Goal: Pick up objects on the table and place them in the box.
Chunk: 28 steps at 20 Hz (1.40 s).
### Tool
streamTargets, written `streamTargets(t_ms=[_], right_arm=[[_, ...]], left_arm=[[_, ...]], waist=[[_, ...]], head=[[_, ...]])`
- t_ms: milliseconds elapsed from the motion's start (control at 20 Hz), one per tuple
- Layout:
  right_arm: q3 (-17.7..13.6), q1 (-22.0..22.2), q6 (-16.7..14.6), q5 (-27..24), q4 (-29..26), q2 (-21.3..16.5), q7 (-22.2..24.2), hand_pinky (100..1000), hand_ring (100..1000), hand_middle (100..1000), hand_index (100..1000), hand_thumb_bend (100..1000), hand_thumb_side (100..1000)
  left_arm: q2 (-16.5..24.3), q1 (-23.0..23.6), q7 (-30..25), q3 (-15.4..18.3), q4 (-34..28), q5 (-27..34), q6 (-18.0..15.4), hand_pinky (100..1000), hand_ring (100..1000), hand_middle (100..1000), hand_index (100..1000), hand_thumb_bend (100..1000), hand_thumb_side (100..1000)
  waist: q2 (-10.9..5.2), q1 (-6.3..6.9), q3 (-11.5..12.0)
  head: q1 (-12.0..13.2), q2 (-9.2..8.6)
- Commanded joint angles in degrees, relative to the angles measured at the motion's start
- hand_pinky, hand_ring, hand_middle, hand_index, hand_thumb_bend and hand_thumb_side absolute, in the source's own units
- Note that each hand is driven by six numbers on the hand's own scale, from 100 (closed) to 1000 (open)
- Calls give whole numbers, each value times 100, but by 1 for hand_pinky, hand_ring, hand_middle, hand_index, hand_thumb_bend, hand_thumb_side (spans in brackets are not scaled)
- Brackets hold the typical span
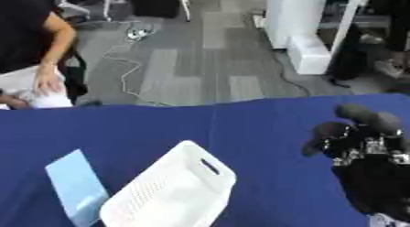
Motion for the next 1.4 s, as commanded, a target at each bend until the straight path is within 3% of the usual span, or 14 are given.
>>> streamTargets(t_ms=[50, 250, 350, 600, 800, 1050, 1100, 1150, 1200, 1250, 1300, 1350, 1400], right_arm=[[-13, -71, -486, 42, -77, -28, 518, 753, 845, 890, 909, 100, 874], [13, -70, -480, 93, -77, -17, 518, 754, 847, 892, 912, 100, 878], [22, -72, -481, 120, -77, -14, 518, 756, 849, 894, 916, 100, 878], [48, -71, -501, 244, -77, -6, 518, 762, 857, 900, 927, 100, 877], [62, -115, -554, 411, -77, -10, 518, 768, 864, 905, 939, 100, 877], [64, -135, -672, 662, -77, -52, 518, 779, 877, 915, 959, 100, 876], [73, -135, -702, 712, -77, -64, 518, 780, 878, 916, 962, 100, 868], [87, -131, -728, 764, -77, -84, 518, 782, 881, 919, 966, 100, 876], [105, -126, -753, 814, -77, -106, 518, 782, 880, 918, 965, 100, 876], [122, -121, -773, 862, -77, -131, 518, 785, 884, 921, 972, 100, 876], [138, -117, -792, 902, -77, -150, 518, 785, 885, 921, 973, 100, 869], [156, -116, -806, 938, -77, -176, 518, 785, 886, 923, 975, 100, 876], [175, -116, -820, 968, -77, -198, 518, 785, 886, 923, 975, 100, 876]], left_arm=[[93, -49, -26, -1, -80, 36, -10, 359, 527, 641, 821, 237, 983], [86, -63, -44, -8, -77, 42, -9, 358, 527, 640, 820, 242, 979], [80, -72, -51, -5, -76, 43, -9, 357, 527, 640, 820, 245, 967], [79, -114, -80, -1, -63, 36, -4, 354, 528, 639, 819, 258, 913], [105, -179, -121, -4, -19, 5, 12, 346, 529, 638, 817, 312, 817], [137, -194, -197, 44, 52, -170, 13, 338, 535, 642, 818, 471, 603], [155, -195, -192, 66, 88, -227, 33, 334, 536, 644, 818, 446, 567], [212, -183, -173, 99, 160, -313, 102, 332, 546, 659, 826, 515, 561], [312, -180, -146, 132, 253, -442, 207, 332, 544, 655, 824, 510, 563], [478, -180, -128, 157, 357, -621, 330, 350, 576, 693, 847, 582, 527], [641, -196, -105, 173, 456, -821, 449, 362, 576, 693, 847, 582, 527], [861, -208, -81, 179, 562, -1049, 568, 395, 607, 709, 858, 679, 490], [1087, -232, -40, 177, 679, -1305, 684, 395, 607, 709, 858, 679, 490]], waist=[[-29, -2, 20], [4, -4, 32], [28, -4, 36], [138, -10, 49], [338, -6, 74], [596, 5, 113], [632, 11, 114], [670, 30, 112], [698, 50, 107], [727, 81, 100], [745, 100, 94], [766, 134, 85], [781, 158, 74]], head=[[253, 350], [291, 756], [291, 854], [223, 891], [160, 892], [184, 892], [202, 892], [231, 892], [259, 892], [295, 892], [323, 892], [360, 892], [386, 892]])
